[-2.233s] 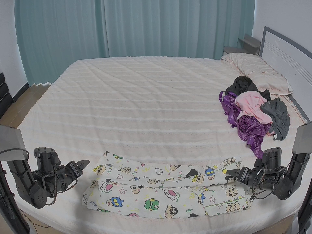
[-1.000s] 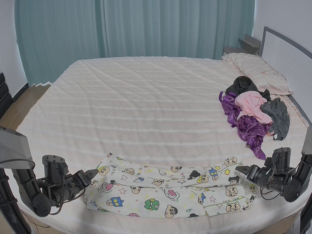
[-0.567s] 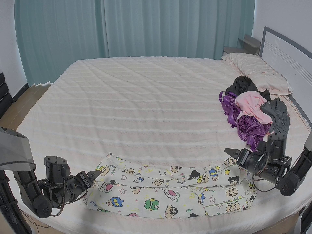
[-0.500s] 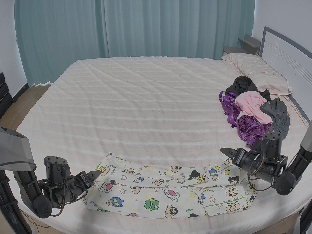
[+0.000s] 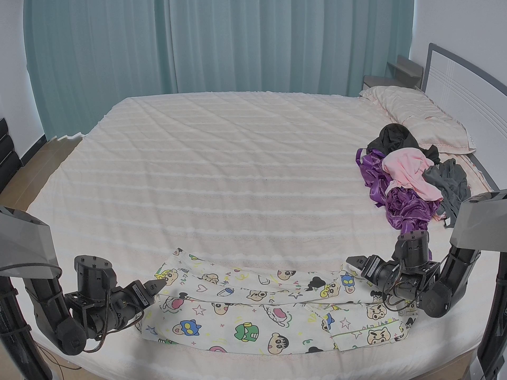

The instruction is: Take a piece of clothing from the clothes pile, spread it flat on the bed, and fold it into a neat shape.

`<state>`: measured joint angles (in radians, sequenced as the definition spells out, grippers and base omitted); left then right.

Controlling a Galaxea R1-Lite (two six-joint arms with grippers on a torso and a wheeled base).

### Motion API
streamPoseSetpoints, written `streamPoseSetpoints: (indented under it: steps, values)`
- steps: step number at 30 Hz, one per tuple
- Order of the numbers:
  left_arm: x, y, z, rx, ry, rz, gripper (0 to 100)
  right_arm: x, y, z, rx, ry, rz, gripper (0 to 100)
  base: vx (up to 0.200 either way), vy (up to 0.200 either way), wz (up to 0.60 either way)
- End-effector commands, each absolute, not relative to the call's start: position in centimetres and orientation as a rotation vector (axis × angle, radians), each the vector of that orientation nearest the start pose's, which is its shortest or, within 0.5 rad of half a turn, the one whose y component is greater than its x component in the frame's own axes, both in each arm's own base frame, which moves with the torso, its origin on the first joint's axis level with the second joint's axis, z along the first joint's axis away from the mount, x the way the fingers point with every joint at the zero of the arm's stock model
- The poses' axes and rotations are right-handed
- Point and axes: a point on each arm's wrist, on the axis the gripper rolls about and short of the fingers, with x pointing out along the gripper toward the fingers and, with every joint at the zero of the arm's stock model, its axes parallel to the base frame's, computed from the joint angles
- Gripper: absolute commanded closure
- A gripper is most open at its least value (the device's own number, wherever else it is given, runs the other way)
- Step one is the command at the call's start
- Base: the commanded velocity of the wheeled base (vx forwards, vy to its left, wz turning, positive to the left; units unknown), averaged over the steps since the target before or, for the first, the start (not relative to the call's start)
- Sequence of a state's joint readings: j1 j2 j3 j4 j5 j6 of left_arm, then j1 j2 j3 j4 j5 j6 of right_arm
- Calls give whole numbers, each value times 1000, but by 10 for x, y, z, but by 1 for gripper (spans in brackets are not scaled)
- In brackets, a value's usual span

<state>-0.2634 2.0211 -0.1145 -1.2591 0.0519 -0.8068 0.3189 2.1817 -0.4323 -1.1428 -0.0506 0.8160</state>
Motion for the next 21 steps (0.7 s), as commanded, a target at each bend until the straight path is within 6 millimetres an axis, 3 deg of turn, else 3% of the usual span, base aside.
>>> streamPoseSetpoints:
  steps: [1, 7, 12, 13, 17, 21]
  values:
    - [217, -58, 17, -670, 693, 66, 0, 285, 90, -12, 676, 701, -30, 0, 0, 0, 0]
    - [217, -58, 19, -672, 682, 68, 0, 285, 89, 4, 688, 645, -25, 0, 0, 0, 0]
    - [223, -58, 36, -672, 557, 75, 0, 265, 82, 44, 708, 553, 9, 0, 0, 0, 0]
    - [224, -58, 37, -674, 552, 73, 0, 264, 82, 45, 709, 551, 10, 0, 0, 0, 0]
    - [248, -63, 56, -645, 454, 26, 0, 242, 75, 59, 715, 526, 21, 0, 0, 0, 0]
    - [274, -68, 62, -557, 480, 23, 0, 235, 73, 56, 712, 546, 12, 0, 0, 0, 0]
